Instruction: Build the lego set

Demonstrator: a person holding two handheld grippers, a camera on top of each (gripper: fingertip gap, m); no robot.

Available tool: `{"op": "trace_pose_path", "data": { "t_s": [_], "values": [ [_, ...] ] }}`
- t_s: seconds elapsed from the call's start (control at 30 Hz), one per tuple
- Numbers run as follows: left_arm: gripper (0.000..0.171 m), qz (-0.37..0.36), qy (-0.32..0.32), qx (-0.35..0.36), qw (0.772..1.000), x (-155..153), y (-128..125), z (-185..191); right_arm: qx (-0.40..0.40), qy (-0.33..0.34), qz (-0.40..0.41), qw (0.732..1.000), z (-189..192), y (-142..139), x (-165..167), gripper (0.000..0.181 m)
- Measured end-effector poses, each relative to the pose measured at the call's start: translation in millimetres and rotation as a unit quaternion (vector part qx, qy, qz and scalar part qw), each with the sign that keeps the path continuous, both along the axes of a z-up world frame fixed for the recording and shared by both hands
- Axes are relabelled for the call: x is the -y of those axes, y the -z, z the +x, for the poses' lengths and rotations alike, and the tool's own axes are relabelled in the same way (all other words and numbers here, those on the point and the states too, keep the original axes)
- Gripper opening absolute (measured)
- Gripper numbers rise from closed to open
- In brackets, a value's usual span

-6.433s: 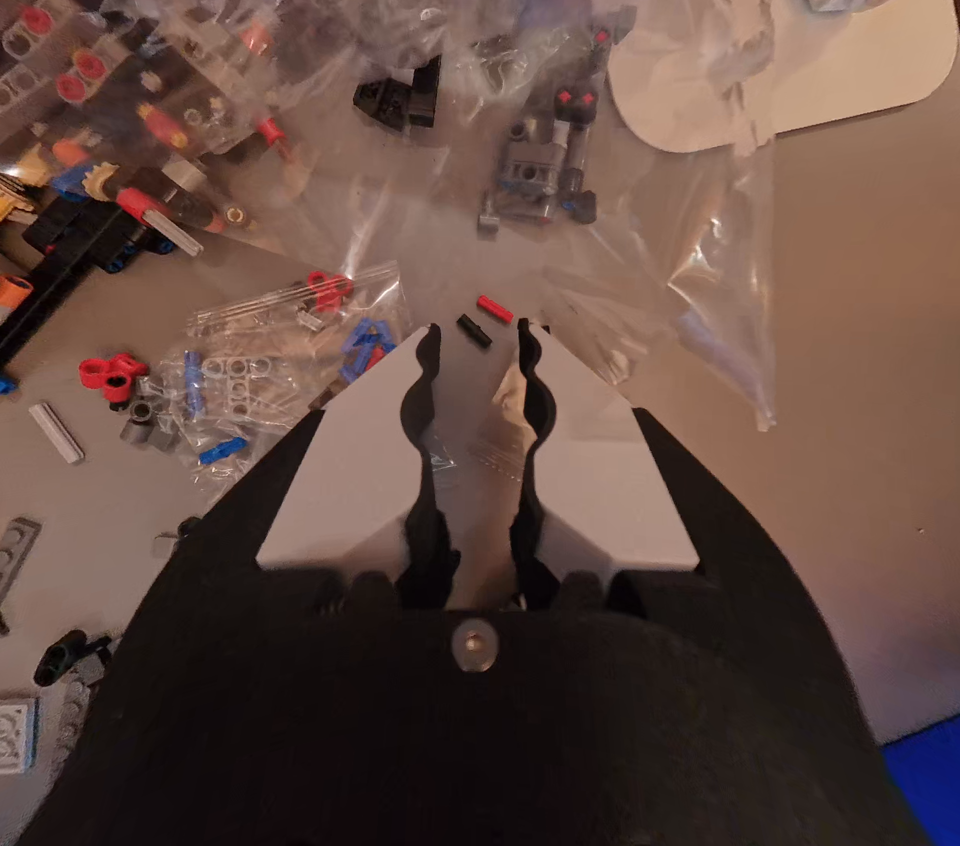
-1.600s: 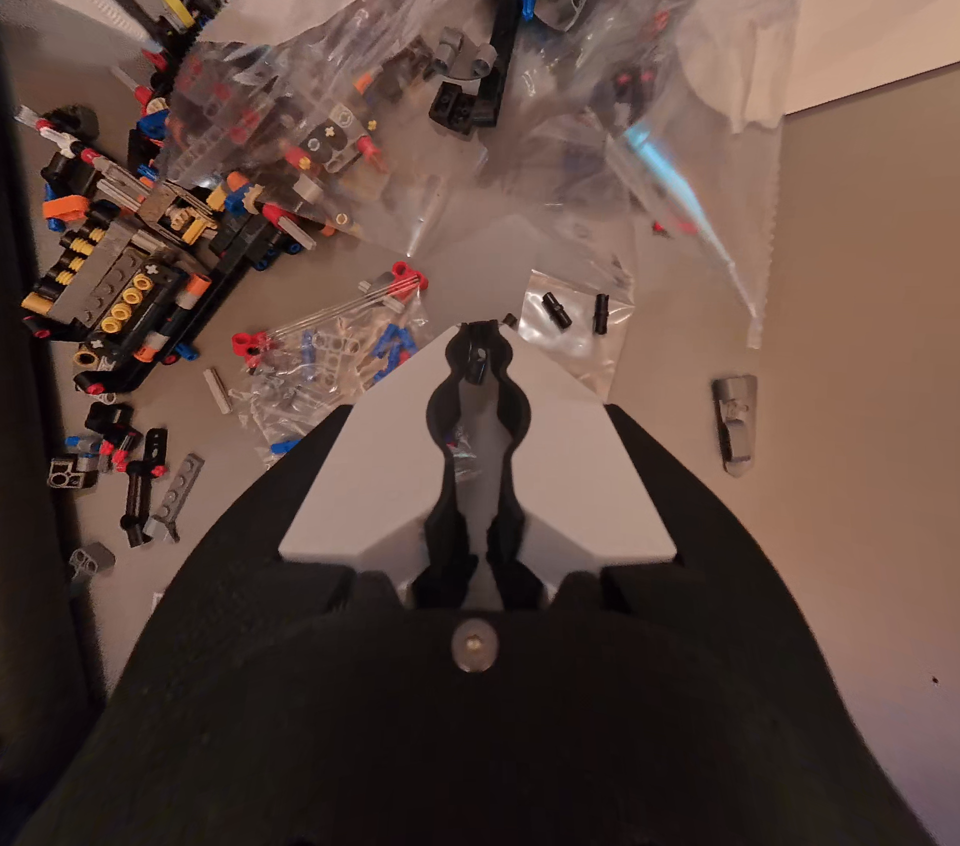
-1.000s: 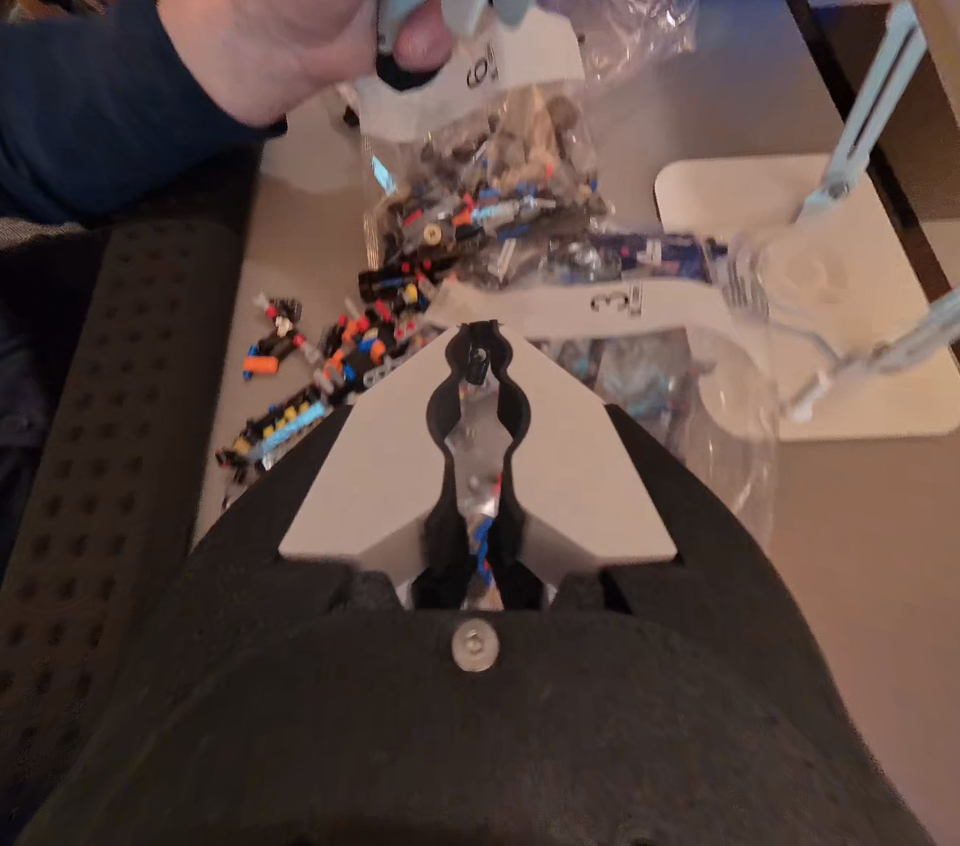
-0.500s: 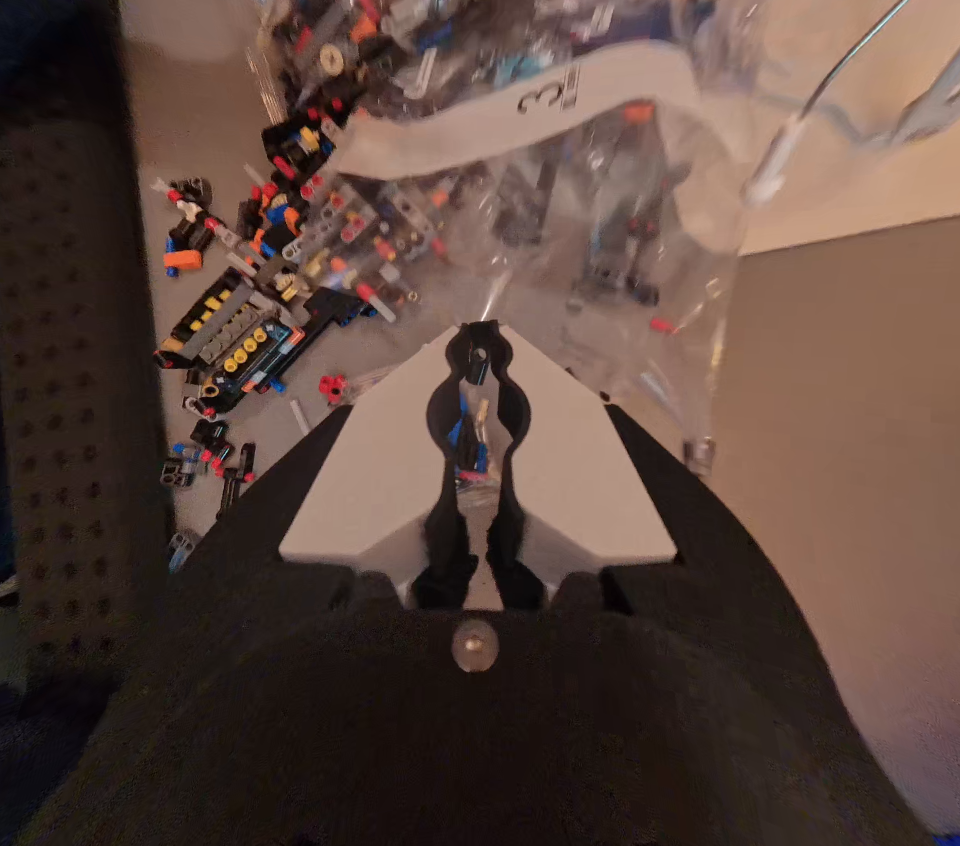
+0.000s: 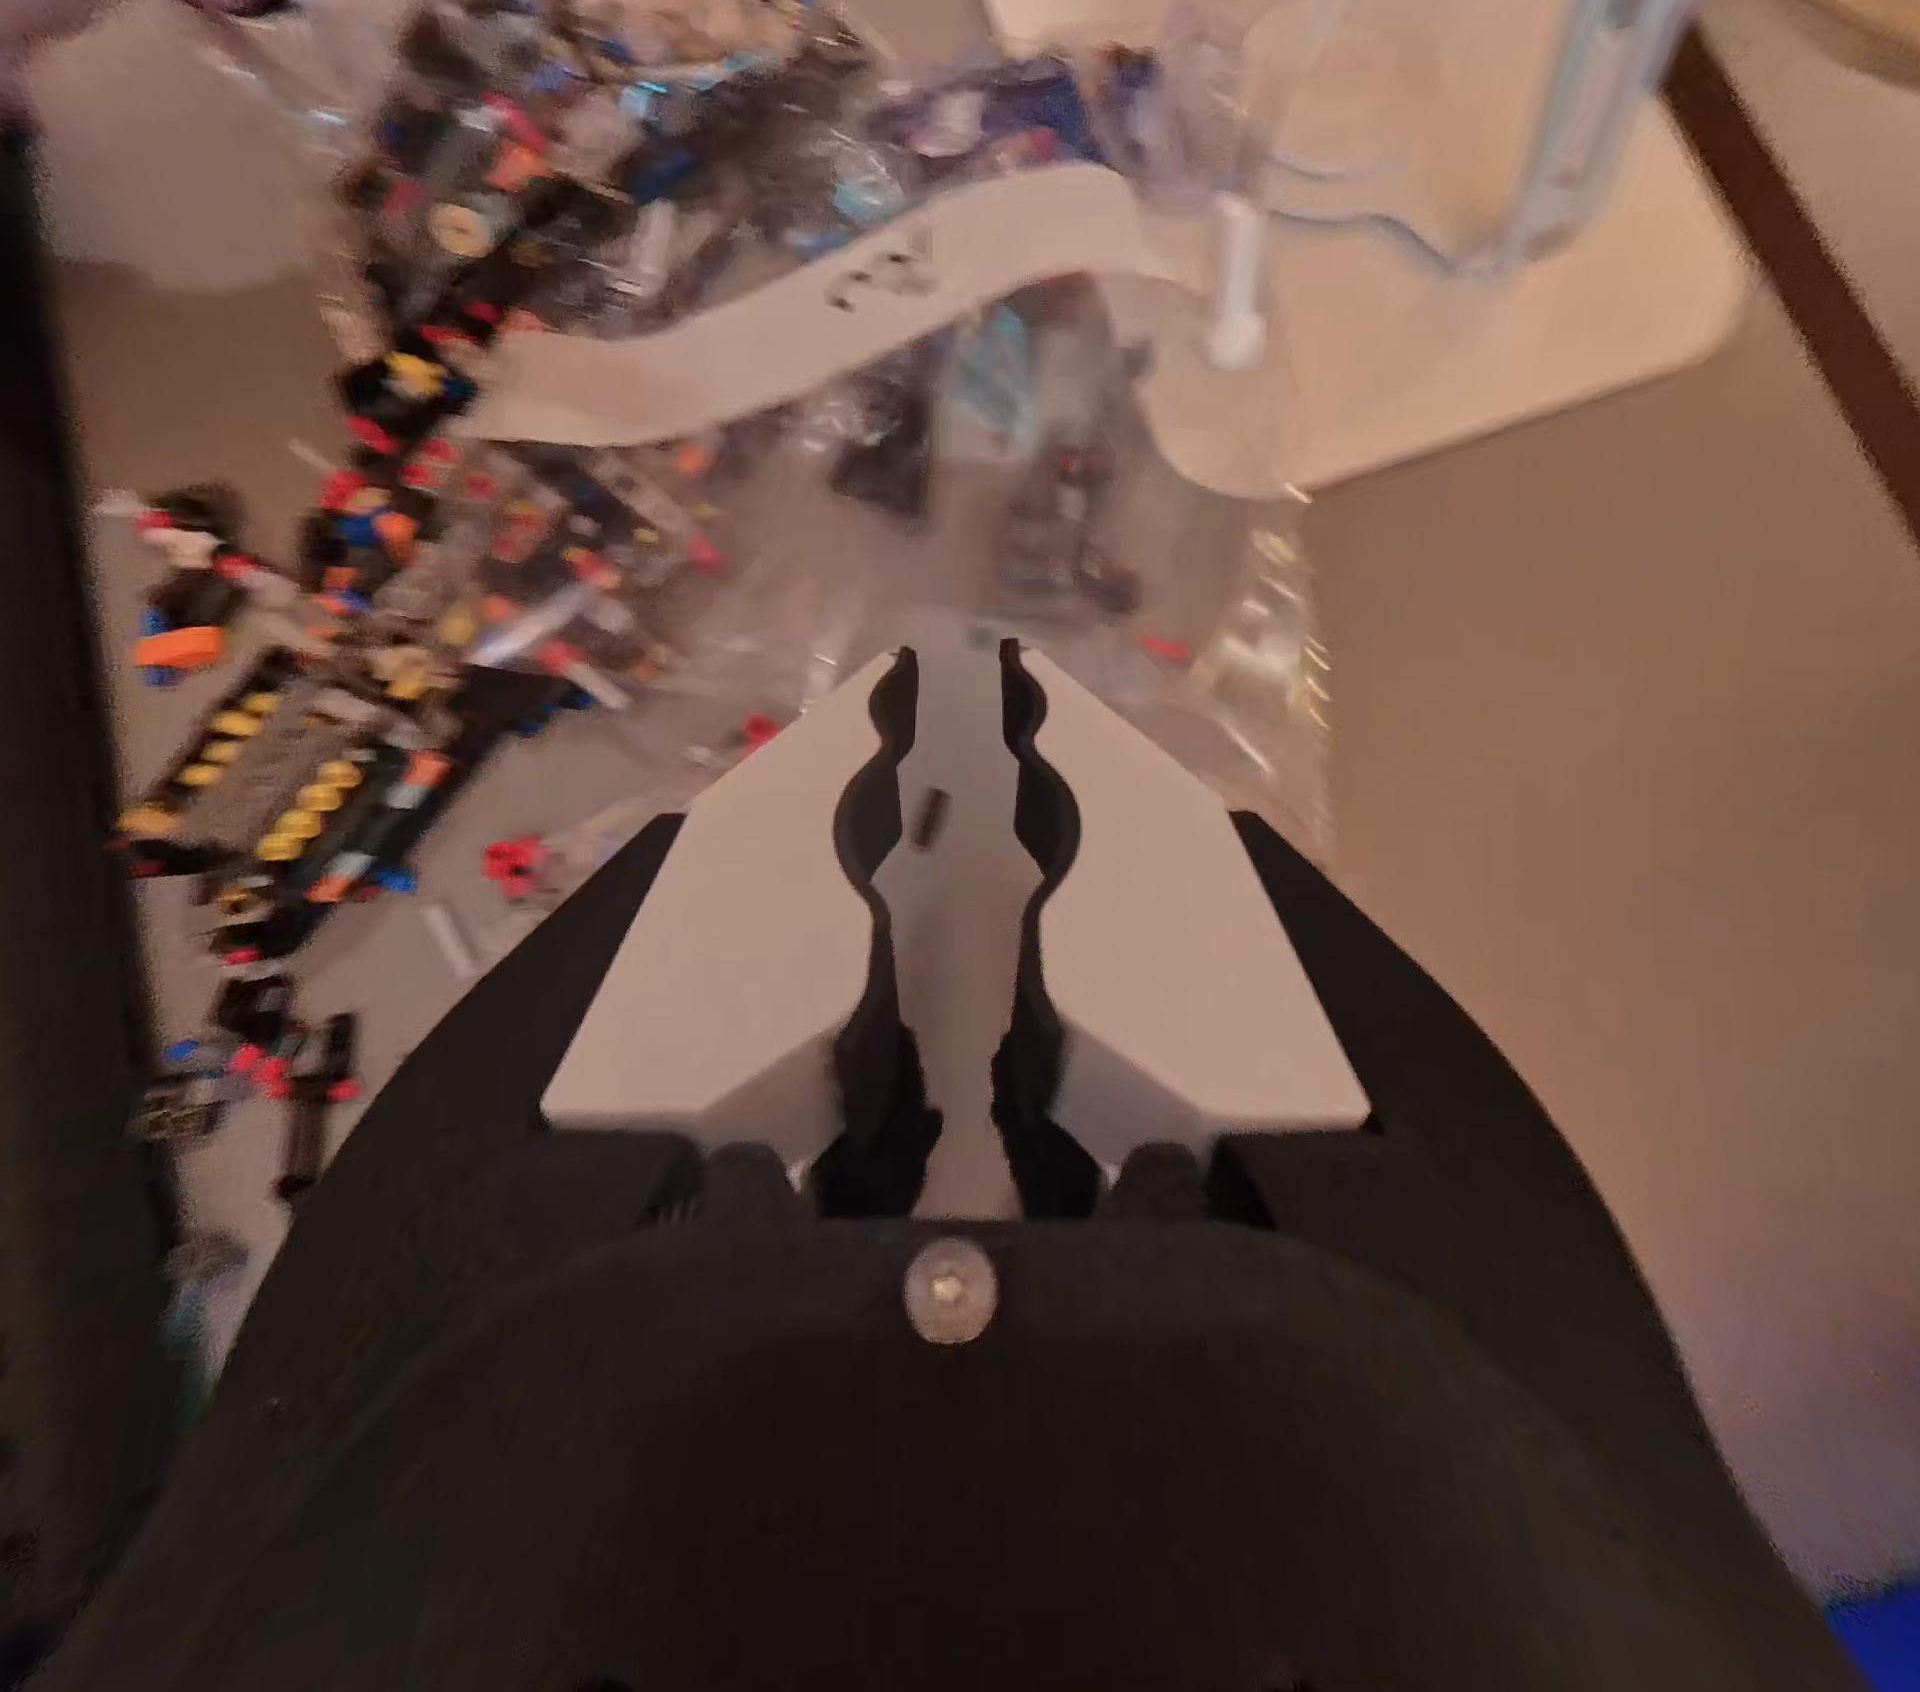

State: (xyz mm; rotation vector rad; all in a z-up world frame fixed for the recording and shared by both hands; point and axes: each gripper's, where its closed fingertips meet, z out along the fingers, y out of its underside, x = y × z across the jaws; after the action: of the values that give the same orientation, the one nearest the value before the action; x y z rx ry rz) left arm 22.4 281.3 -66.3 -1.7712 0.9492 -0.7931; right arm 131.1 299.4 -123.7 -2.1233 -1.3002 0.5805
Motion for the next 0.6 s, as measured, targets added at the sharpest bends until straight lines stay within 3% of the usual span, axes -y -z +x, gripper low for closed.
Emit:
{"op": "trace_pose_path", "data": {
  "t_s": [0.13, 0.27, 0.6],
  "values": [
    [0.010, -0.002, 0.001, 0.000, 1.000, 0.3, 1.3, 1.4, 0.045, 0.080, 0.010, 0.996, 28.9, 26.0, -32.4, 0.021],
    [0.010, -0.002, 0.003, -0.006, 1.000, 1.1, 3.3, 3.0, 0.072, 0.082, 0.020, 0.994, 32.0, 48.1, -44.5, 0.022],
    [0.010, -0.007, 0.005, -0.009, 1.000, 1.1, 6.7, 4.1, 0.084, -0.012, -0.082, 0.993, 39.2, 50.8, 13.3, 0.017]
  ]
}}
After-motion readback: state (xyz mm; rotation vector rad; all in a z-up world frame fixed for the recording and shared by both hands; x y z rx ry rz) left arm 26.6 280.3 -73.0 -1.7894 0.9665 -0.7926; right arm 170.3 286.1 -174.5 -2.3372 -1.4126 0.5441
